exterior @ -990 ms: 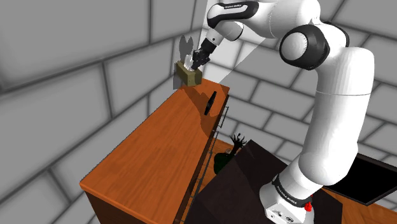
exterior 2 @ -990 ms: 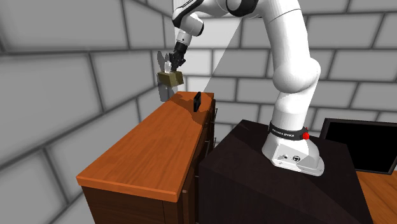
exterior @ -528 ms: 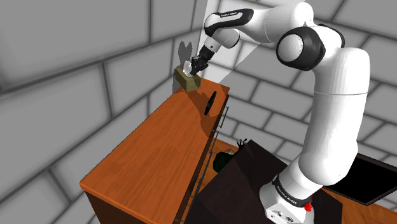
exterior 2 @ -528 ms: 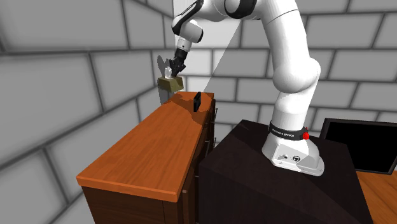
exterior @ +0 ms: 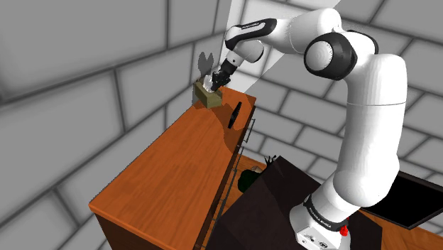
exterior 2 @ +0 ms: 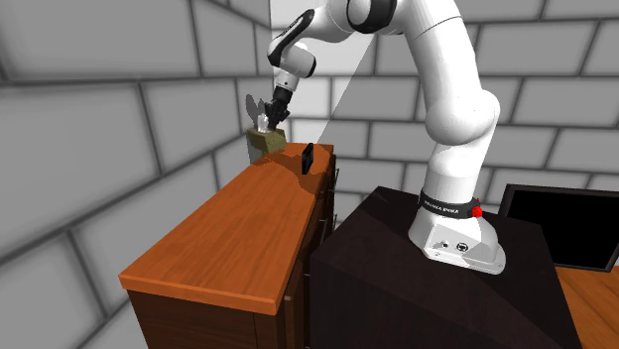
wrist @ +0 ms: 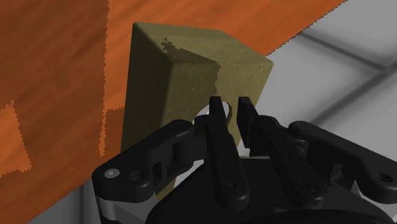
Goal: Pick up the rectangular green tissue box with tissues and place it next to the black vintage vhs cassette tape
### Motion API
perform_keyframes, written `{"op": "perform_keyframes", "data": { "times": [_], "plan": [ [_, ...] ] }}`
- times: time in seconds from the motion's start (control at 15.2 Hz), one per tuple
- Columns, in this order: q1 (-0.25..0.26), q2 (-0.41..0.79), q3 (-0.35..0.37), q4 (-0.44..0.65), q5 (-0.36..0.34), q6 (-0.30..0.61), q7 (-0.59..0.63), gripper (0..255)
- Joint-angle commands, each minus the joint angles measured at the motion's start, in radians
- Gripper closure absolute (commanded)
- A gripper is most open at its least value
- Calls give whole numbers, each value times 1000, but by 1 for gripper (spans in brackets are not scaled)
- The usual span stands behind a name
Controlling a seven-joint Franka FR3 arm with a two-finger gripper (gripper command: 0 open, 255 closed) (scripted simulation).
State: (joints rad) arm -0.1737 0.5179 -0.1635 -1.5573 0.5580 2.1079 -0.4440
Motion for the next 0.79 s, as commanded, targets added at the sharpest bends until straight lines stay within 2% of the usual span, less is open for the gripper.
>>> {"op": "perform_keyframes", "data": {
  "times": [0.0,0.73],
  "plan": [
    [0,13,3,-9,7,21,-11,255],
    [-8,85,22,-42,47,115,-68,255]
  ]
}}
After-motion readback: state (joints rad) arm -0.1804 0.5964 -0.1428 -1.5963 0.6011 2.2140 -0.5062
